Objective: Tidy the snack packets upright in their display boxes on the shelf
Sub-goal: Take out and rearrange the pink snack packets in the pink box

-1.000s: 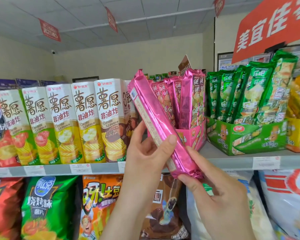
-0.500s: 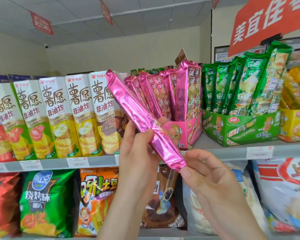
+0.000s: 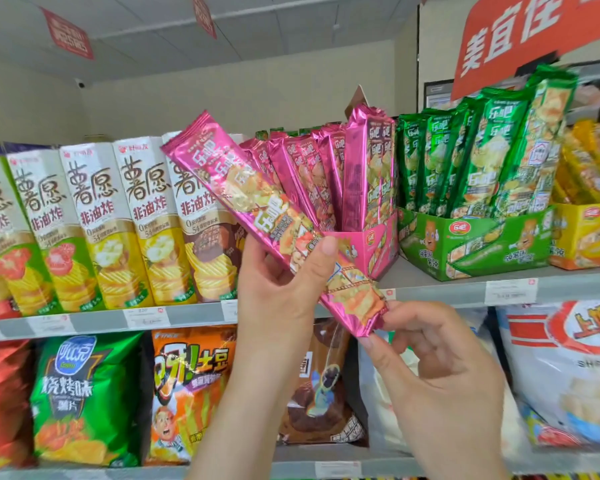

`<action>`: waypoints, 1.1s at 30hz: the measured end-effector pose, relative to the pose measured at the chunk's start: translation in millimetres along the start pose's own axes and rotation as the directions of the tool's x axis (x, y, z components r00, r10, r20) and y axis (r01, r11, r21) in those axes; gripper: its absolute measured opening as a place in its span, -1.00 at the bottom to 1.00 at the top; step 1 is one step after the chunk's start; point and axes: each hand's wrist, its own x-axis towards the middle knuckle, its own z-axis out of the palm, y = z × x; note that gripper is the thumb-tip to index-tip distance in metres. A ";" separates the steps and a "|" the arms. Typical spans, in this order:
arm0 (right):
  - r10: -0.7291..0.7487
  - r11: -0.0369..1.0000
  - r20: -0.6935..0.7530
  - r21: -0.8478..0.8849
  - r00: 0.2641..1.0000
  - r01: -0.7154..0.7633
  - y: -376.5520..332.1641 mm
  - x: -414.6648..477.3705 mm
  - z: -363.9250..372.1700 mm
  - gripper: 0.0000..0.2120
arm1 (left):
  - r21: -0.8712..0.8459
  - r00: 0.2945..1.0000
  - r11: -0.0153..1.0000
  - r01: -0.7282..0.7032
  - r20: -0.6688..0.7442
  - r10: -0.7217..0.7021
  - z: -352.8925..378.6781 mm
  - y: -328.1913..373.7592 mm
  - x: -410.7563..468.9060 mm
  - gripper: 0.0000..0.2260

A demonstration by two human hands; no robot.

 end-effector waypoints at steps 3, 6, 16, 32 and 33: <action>-0.210 0.966 -0.011 -0.156 0.978 0.206 0.7 -3.4 0.9 -0.80 | -0.082 1.000 0.997 -0.015 -0.024 0.013 -0.5 -0.8 2.1 -0.54; -0.269 0.946 0.017 -0.185 0.963 0.268 -3.8 -5.3 3.1 -0.83 | -0.095 0.999 0.995 0.006 -0.044 -0.010 1.9 -2.5 2.8 -0.49; 0.440 0.696 0.407 0.409 0.800 -0.590 -19.1 18.4 1.2 -0.42 | -0.122 0.996 0.988 0.092 0.030 -0.089 3.2 -7.5 4.3 -0.52; 0.347 0.878 0.207 0.270 0.915 -0.395 12.2 -3.5 -1.7 -0.57 | -0.087 0.999 0.996 0.007 0.038 -0.003 -14.6 26.5 62.4 -0.78; 0.341 0.888 0.183 0.261 0.922 -0.380 14.3 -4.5 -0.8 -0.56 | -0.124 0.999 0.992 0.027 0.034 -0.023 -14.3 25.4 62.7 -0.78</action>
